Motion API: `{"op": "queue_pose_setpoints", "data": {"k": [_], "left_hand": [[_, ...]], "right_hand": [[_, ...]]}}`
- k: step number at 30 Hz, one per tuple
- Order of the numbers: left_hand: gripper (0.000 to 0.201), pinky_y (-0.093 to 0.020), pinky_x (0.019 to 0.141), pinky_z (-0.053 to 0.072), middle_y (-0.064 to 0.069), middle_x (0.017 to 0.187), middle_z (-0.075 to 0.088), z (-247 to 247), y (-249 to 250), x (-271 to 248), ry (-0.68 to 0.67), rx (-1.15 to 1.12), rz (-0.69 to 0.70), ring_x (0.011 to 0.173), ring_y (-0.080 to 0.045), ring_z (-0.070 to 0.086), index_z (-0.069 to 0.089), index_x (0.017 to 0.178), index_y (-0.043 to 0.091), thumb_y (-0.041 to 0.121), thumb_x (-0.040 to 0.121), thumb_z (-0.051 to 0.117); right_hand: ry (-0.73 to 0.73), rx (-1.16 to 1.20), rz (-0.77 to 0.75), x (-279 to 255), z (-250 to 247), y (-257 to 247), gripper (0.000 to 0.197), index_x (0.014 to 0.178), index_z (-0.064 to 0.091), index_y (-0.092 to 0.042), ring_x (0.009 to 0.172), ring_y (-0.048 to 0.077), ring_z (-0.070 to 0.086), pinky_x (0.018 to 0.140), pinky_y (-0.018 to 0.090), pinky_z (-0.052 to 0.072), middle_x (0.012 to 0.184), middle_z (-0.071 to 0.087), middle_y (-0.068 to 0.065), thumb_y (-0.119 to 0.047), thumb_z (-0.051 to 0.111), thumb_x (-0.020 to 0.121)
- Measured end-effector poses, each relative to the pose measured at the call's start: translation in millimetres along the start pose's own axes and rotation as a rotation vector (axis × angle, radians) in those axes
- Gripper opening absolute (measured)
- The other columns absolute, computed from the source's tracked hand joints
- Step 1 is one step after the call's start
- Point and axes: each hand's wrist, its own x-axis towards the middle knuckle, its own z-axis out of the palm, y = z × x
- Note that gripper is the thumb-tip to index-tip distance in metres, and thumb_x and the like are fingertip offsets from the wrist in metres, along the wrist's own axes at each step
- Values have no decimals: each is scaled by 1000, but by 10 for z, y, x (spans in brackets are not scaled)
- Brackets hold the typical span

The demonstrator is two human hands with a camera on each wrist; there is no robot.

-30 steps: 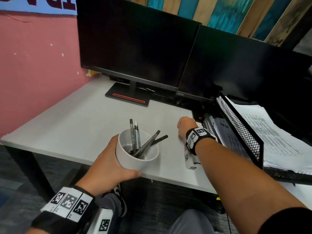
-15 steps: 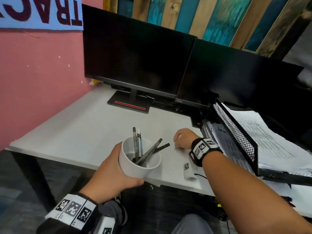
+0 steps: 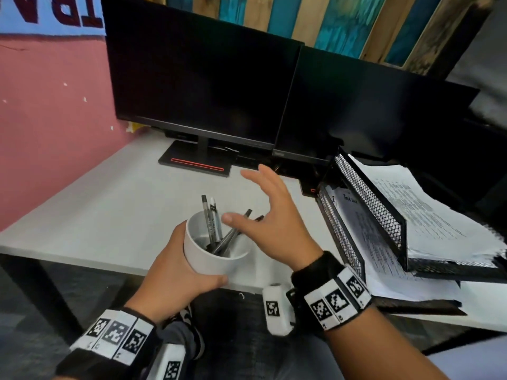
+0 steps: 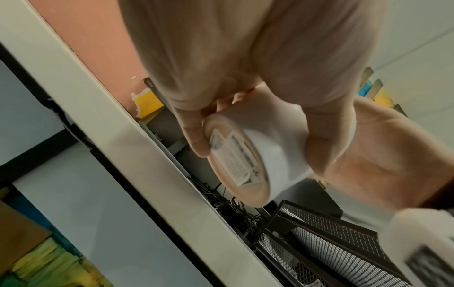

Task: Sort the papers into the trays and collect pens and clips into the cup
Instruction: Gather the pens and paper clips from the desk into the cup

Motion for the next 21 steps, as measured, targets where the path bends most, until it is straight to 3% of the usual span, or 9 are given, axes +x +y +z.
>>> {"op": "queue_pose_setpoints", "data": {"k": [3,5,7,10,12,14,16,18,21], "left_hand": [[100,-26,88,53,21,123,66,-2,-42,45,33,6,-4,110,6,64,45,137,43,37,52,97],[101,-33,91,57,17,126,68,17,-34,91,18,2,-2,112,0,67,45,140,42,36,55,98],[103,-43,95,59,12,130,70,54,-23,137,-20,-2,9,115,-10,70,44,147,34,36,59,98],[107,-48,98,58,7,134,69,98,-1,197,-46,-31,20,119,-17,70,42,150,28,41,62,100],[105,-47,99,58,8,134,69,125,43,245,-59,-40,47,120,-16,70,42,151,29,40,64,99],[103,-38,97,57,17,132,68,119,80,275,-53,-42,51,117,-7,68,41,149,41,34,64,98],[113,-24,97,52,28,136,60,80,76,282,-32,-42,12,120,3,62,30,150,54,37,62,98],[127,-28,108,45,27,147,48,21,2,271,-26,-32,-25,132,1,51,15,158,54,49,59,96],[110,-35,110,47,25,138,56,-130,-124,198,-17,-41,-62,128,-4,57,26,153,58,44,67,94]], "right_hand": [[-94,138,116,-176,140,168,108,153,29,-56,151,3,25,124,49,35,166,20,-25,-59,89,64],[-123,210,161,-237,226,217,116,152,24,-61,147,7,37,120,49,41,162,29,-21,-58,92,58],[-126,207,167,-247,266,229,119,153,23,-60,142,9,45,119,41,41,157,41,-15,-49,96,60],[-112,166,131,-224,277,218,116,154,25,-55,136,2,46,114,24,40,148,46,-19,-35,98,66],[-86,182,124,-179,272,235,110,153,30,-51,127,-8,48,103,10,39,138,47,-25,-28,97,68],[-72,208,133,-103,277,266,105,151,34,-45,119,-14,49,94,2,39,130,48,-25,-22,95,69],[-45,222,152,9,294,319,101,150,37,-41,120,-7,50,100,12,43,131,49,-18,-21,95,70],[-2,210,198,180,292,407,97,149,38,-40,126,7,49,107,26,44,138,47,-9,-25,95,71],[59,150,292,551,246,651,97,148,39,-39,128,17,49,110,35,46,143,46,1,-33,96,69]]}}
